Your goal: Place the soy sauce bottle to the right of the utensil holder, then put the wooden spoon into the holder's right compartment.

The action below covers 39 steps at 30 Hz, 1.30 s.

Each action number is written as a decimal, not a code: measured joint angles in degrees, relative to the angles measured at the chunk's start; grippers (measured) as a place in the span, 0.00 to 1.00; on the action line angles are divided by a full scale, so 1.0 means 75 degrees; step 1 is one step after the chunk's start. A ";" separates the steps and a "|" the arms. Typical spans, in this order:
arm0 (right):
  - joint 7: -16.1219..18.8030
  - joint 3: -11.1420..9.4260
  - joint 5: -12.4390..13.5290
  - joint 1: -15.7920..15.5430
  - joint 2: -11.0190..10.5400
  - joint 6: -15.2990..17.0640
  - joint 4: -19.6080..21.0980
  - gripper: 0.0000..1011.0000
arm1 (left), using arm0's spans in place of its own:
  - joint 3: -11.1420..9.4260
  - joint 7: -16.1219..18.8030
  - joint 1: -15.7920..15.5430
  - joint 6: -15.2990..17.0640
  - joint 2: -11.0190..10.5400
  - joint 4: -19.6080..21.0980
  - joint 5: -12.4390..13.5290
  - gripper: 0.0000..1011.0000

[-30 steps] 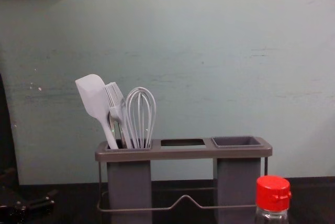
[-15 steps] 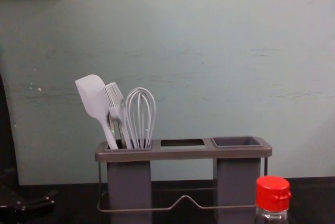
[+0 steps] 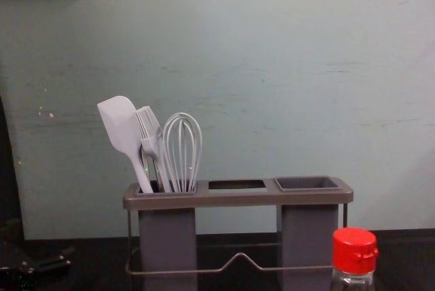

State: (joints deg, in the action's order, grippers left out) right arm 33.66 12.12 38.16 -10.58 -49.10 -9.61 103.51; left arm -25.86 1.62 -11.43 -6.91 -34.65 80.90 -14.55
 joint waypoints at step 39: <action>0.0146 0.1088 -0.0692 0.1408 0.1384 0.0664 -0.0465 0.99 | 0.0000 0.0000 0.0000 0.0000 0.0000 0.0000 0.0000 0.99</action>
State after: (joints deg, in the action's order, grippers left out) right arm 34.75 20.28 32.97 -0.03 -38.72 -4.64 100.02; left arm -25.86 1.62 -11.43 -6.91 -34.64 80.90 -14.55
